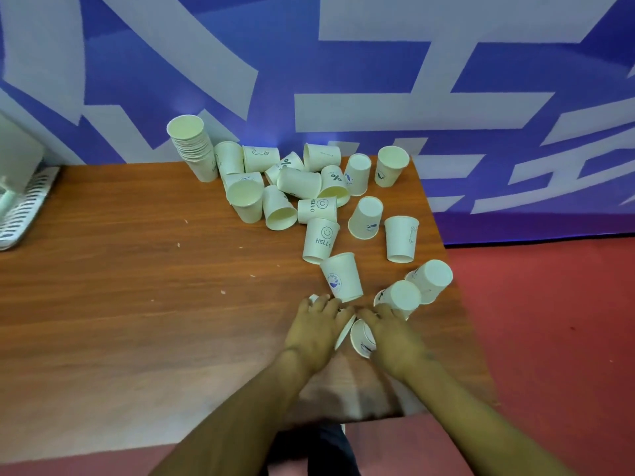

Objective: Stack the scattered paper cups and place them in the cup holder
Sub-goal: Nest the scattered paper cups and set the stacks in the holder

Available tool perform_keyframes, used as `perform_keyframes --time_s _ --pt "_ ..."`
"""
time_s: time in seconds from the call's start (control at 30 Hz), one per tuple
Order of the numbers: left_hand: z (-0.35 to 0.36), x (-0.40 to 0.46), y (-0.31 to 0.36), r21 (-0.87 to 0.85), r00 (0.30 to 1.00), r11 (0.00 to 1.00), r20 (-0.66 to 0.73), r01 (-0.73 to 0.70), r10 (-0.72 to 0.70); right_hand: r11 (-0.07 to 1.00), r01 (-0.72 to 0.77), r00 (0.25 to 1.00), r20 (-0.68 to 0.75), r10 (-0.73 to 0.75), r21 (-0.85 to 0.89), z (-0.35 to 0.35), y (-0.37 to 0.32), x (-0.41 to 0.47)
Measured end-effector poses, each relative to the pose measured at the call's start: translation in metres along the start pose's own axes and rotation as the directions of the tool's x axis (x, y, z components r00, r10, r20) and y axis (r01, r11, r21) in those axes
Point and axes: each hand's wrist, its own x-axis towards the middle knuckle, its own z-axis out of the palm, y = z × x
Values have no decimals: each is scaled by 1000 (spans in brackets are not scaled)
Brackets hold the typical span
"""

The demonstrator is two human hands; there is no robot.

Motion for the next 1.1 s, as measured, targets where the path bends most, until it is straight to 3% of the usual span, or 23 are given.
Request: perform_keyframes --time_s 0.17,0.4,0.6,0.77,1.1 --pt "-4 -11 -10 -82 998 996 -42 37 -41 996 -3 1000 17 2 87 -15 0 -2" --pt "-35 -70 -77 -496 954 842 -79 213 -288 970 -48 997 -51 62 238 -58 -48 -3" --pt "-52 -138 -168 -586 853 767 -233 260 -467 925 -25 990 -122 77 379 -82 -136 14" --pt "-72 -181 -248 -665 777 706 -301 245 -553 901 135 964 -263 -24 412 -96 -213 34" --pt "-59 -233 -334 -788 743 569 -231 236 -628 890 236 930 -355 -90 391 -77 -312 56"
